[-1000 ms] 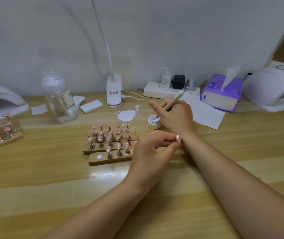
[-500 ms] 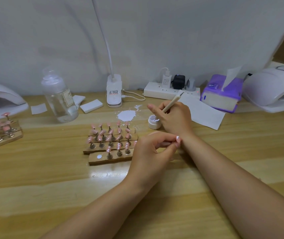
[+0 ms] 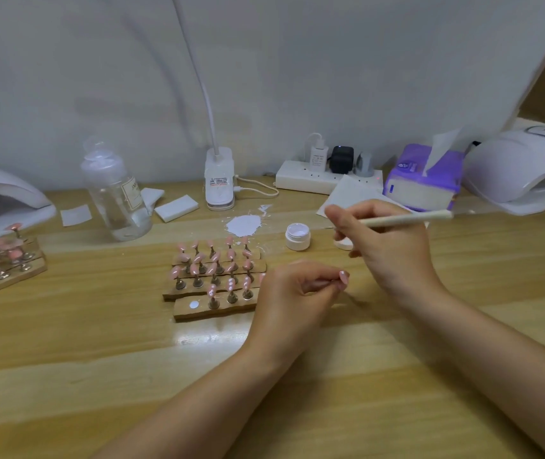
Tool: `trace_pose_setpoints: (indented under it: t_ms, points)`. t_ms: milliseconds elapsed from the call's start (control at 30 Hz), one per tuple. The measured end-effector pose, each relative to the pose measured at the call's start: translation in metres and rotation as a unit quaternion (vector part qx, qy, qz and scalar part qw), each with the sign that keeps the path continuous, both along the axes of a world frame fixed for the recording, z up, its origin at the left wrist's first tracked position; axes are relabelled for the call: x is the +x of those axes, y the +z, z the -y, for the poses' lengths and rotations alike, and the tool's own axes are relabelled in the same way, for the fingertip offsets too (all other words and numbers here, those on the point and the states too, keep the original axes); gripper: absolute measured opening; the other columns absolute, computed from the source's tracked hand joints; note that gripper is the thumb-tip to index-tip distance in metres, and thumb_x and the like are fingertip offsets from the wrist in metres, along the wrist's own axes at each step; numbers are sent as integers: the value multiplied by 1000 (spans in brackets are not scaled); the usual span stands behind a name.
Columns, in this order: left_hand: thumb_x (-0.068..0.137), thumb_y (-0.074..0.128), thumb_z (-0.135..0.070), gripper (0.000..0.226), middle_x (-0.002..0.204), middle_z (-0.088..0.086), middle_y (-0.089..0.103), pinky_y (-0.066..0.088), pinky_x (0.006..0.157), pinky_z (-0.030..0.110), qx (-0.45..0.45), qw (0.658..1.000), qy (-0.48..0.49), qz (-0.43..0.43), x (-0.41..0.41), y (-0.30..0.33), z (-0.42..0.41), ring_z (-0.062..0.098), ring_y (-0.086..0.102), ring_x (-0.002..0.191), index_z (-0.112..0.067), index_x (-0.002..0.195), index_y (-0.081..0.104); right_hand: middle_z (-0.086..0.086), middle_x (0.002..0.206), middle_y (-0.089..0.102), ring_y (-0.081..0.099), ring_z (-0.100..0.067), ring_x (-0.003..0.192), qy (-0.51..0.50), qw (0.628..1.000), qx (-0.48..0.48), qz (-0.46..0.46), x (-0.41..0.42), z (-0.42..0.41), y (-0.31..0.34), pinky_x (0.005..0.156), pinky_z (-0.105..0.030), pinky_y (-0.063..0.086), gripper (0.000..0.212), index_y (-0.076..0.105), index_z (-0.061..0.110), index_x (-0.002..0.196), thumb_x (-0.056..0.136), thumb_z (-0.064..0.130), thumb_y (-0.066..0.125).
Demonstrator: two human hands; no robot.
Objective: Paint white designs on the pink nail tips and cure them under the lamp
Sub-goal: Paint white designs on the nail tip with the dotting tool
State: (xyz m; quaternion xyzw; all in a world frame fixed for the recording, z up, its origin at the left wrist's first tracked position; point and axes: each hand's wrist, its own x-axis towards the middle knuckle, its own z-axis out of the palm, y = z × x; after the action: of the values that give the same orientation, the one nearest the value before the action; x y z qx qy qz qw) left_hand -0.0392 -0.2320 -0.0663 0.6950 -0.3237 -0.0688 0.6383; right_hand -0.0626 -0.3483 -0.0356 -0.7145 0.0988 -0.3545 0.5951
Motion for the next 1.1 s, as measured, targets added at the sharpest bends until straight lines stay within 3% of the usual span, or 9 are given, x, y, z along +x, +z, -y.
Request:
trace_pose_setpoints:
  t_ms: [100, 167, 333, 433, 567, 700, 1100]
  points:
    - [79, 68, 0, 8, 73, -9, 68, 47, 68, 8, 17, 1000, 0, 8, 0, -1, 0, -6, 63, 69, -4, 81, 75, 11, 42, 49, 50, 0, 43, -22, 995, 98, 7, -16, 3, -14, 49, -15, 48, 32, 50, 23, 43, 51, 46, 72]
    - [79, 67, 2, 11, 71, -14, 67, 48, 71, 10, 36, 999, 2, 18, 0, -3, -1, -6, 63, 70, -6, 78, 75, 13, 39, 45, 50, 0, 40, -26, 991, 129, 5, -21, 2, -19, 51, -15, 50, 38, 45, 23, 38, 51, 47, 71]
    - [79, 68, 1, 14, 70, -17, 69, 48, 70, 9, 59, 998, 9, 24, 2, -5, -1, -4, 65, 71, -11, 74, 74, 6, 35, 42, 46, -2, 37, -13, 992, 125, -1, -25, 3, -21, 62, -29, 49, 37, 47, 23, 38, 53, 49, 69]
    - [80, 68, -2, 12, 72, -18, 69, 46, 69, 7, 68, 997, 11, 35, 2, -5, 0, -5, 65, 72, -11, 78, 75, 6, 36, 46, 44, -7, 39, 23, 992, 125, -11, -24, 3, -21, 57, -27, 45, 37, 48, 23, 39, 52, 50, 71]
    - [80, 68, -4, 11, 76, -14, 71, 45, 68, 7, 76, 996, 3, 41, 2, -5, -1, -6, 65, 74, -12, 83, 76, 6, 36, 41, 49, -6, 35, 44, 993, 110, 3, -22, 4, -25, 44, -14, 42, 44, 39, 17, 45, 70, 21, 75]
    - [80, 68, -5, 12, 76, -7, 73, 48, 69, 17, 89, 994, 12, 60, 3, -5, -1, -5, 63, 71, -13, 83, 76, 9, 34, 38, 48, -3, 34, 38, 996, 82, -7, -19, 7, -28, 42, -12, 39, 46, 35, 13, 45, 77, -9, 60]
    - [79, 69, -3, 17, 74, -2, 72, 48, 69, 24, 82, 993, 12, 82, 2, -4, -1, -2, 58, 67, -17, 81, 77, 0, 34, 47, 51, -5, 35, 69, 994, 82, -14, -22, 2, -24, 41, -10, 39, 40, 38, 7, 46, 76, -14, 56]
